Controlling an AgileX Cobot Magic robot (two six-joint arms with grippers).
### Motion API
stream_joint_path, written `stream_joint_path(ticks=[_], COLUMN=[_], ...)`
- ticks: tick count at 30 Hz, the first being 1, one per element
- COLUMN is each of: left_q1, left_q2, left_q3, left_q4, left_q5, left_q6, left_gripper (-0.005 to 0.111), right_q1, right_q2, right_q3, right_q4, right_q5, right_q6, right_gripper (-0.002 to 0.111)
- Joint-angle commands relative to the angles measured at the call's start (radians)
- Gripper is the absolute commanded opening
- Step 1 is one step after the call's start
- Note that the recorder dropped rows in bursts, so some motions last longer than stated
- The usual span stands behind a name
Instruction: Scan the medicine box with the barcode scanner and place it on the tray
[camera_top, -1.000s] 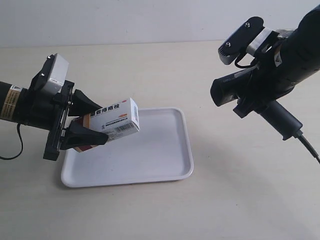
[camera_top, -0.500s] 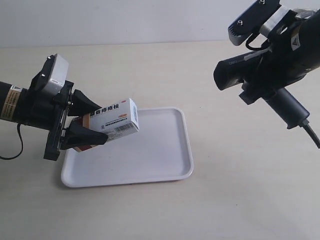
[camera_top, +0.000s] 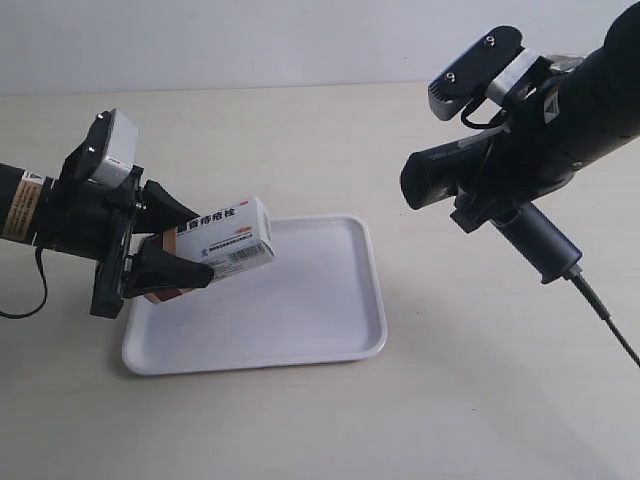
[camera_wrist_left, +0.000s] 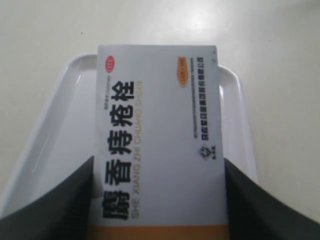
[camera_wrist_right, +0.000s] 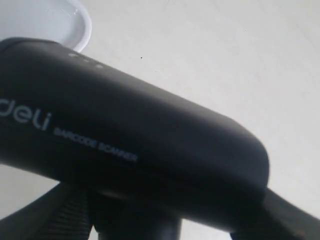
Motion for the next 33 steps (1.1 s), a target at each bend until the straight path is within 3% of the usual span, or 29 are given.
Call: stream_joint_path(ticks=[1, 8, 15, 27, 29, 33], left_q1=[0.003, -0.013, -0.084, -0.163, -0.163, -0.163], left_q2=[-0.002, -0.002, -0.002, -0.002, -0.002, -0.002], left_q3=[-0.005, -0.005, -0.005, -0.031, -0.031, -0.031], left_q4=[-0.012, -0.012, -0.012, -0.012, -0.012, -0.012], left_q5=[0.027, 0.027, 0.099, 0.212, 0.212, 0.212], left_q6=[-0.036, -0.063, -0.095, -0.224, -0.224, -0.224], left_gripper=[0.000, 0.000, 0.000, 0.000, 0.000, 0.000], right_q1=[0.018, 0.061, 0.043, 0.043, 0.045, 0.045], right_q2=[0.005, 0.063, 0.221, 0.316, 0.316, 0.319], right_q3=[-0.005, -0.005, -0.005, -0.005, -0.005, -0.005], right_q4=[0.001, -0.038, -0.309, -0.323, -0.323, -0.323], right_q5=[-0.045, -0.083, -0.079, -0.124, -0.124, -0.135], right_q6=[-0.008, 0.036, 0.421, 0.581, 0.612, 0.628], right_gripper=[0.000, 0.000, 0.000, 0.000, 0.005, 0.027])
